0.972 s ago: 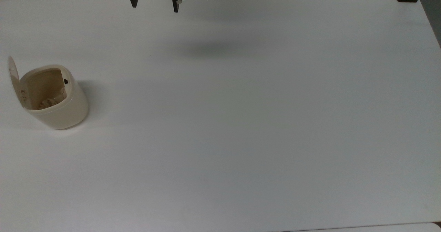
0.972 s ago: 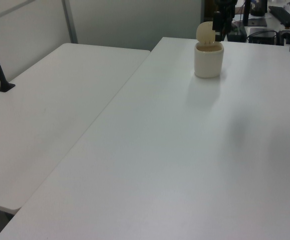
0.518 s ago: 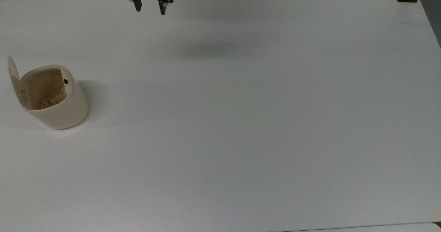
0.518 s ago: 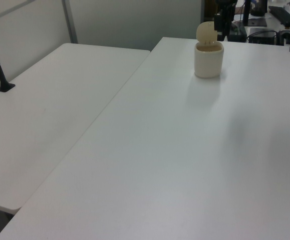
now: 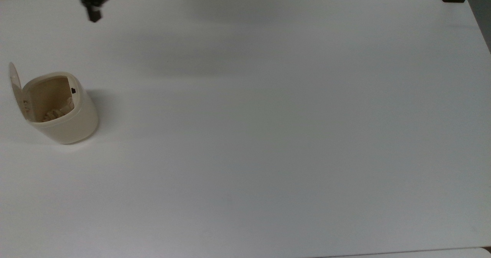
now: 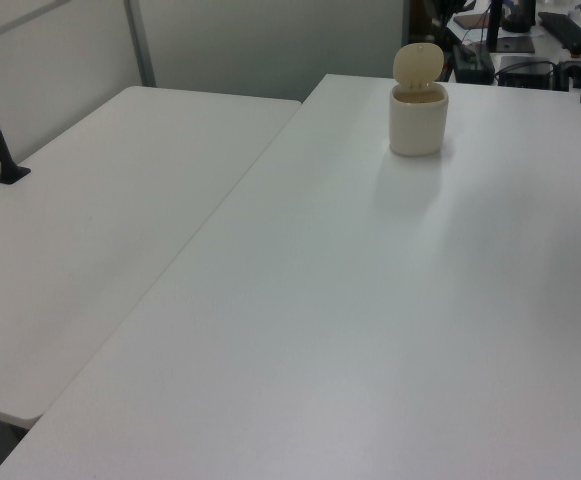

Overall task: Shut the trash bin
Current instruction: 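Move the gripper toward the cream trash bin's raised lid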

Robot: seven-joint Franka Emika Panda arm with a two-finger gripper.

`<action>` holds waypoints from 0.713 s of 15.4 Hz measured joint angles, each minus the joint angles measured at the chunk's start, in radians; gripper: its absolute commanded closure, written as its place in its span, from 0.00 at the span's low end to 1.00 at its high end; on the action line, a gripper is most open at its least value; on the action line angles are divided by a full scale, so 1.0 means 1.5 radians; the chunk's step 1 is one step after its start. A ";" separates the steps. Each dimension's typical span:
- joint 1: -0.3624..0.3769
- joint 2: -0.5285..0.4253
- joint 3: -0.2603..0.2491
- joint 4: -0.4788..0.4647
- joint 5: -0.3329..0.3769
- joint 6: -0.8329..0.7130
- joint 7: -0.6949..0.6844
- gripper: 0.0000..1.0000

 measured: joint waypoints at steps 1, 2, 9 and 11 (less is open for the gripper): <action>-0.004 0.006 -0.018 0.000 0.000 0.031 0.009 1.00; -0.007 0.015 -0.037 0.000 0.000 0.064 0.018 1.00; -0.043 0.079 -0.112 0.000 -0.022 0.270 0.163 1.00; -0.054 0.092 -0.113 0.000 -0.047 0.290 0.206 1.00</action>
